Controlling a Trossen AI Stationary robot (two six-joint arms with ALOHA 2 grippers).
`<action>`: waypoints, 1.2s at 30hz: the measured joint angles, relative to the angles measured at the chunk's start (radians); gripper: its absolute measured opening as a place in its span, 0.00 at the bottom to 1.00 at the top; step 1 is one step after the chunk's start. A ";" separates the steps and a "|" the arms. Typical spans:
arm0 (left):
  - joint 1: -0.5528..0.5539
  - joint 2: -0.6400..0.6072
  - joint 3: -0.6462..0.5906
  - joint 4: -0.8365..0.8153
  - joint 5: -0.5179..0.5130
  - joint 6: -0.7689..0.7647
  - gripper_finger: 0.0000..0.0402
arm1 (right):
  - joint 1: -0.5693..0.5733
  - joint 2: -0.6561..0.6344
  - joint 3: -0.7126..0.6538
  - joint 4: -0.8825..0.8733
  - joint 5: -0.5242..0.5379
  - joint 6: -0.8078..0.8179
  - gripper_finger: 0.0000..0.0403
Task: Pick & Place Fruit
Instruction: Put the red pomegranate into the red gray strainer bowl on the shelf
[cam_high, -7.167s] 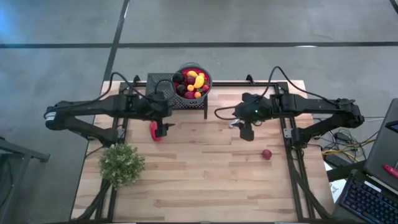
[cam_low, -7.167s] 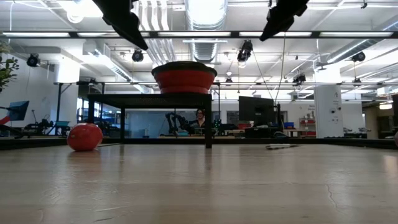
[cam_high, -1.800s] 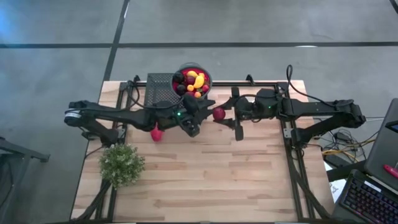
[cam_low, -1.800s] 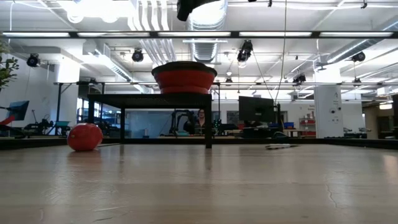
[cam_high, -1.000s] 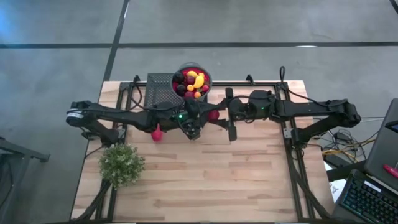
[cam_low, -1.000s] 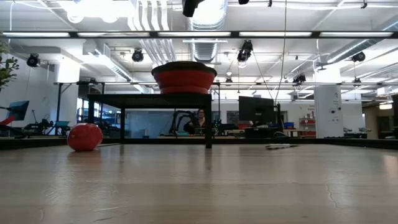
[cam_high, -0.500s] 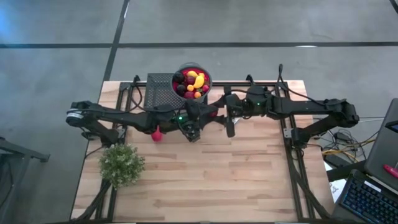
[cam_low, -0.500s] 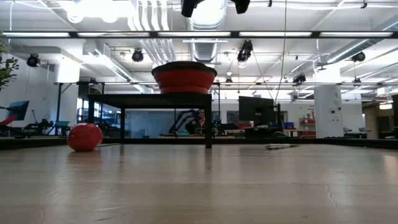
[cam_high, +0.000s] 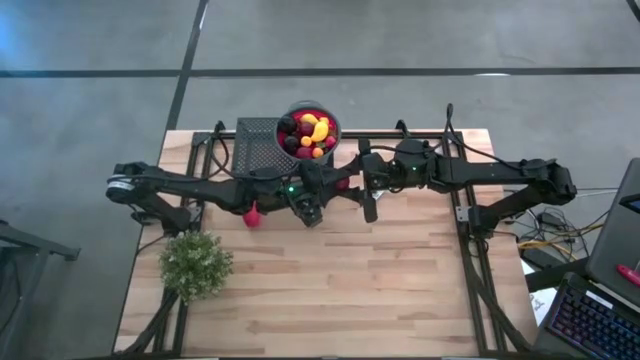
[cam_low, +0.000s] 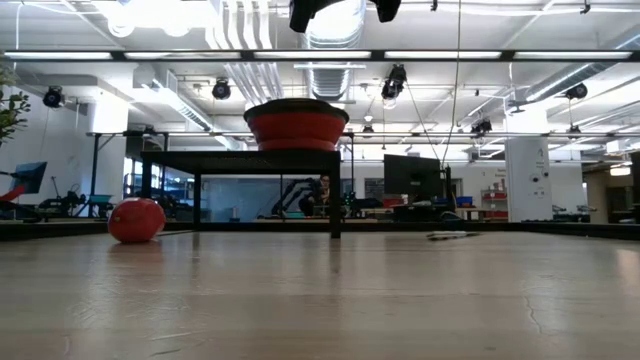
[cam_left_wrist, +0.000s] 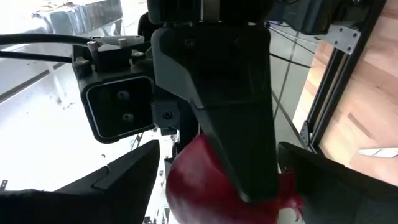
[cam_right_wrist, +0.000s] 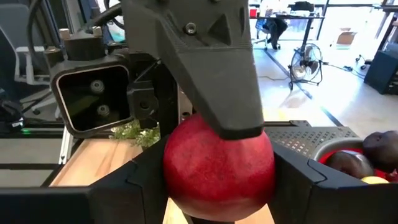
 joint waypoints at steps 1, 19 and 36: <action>0.000 0.000 0.000 0.002 0.000 0.000 0.82 | 0.000 0.001 0.000 0.000 0.000 0.000 0.50; -0.002 0.000 0.000 0.001 -0.019 0.002 0.61 | 0.000 0.011 0.001 0.002 -0.034 0.024 0.48; 0.072 -0.067 0.002 -0.020 -0.275 -0.360 0.61 | -0.094 -0.143 0.013 -0.304 0.040 0.022 0.75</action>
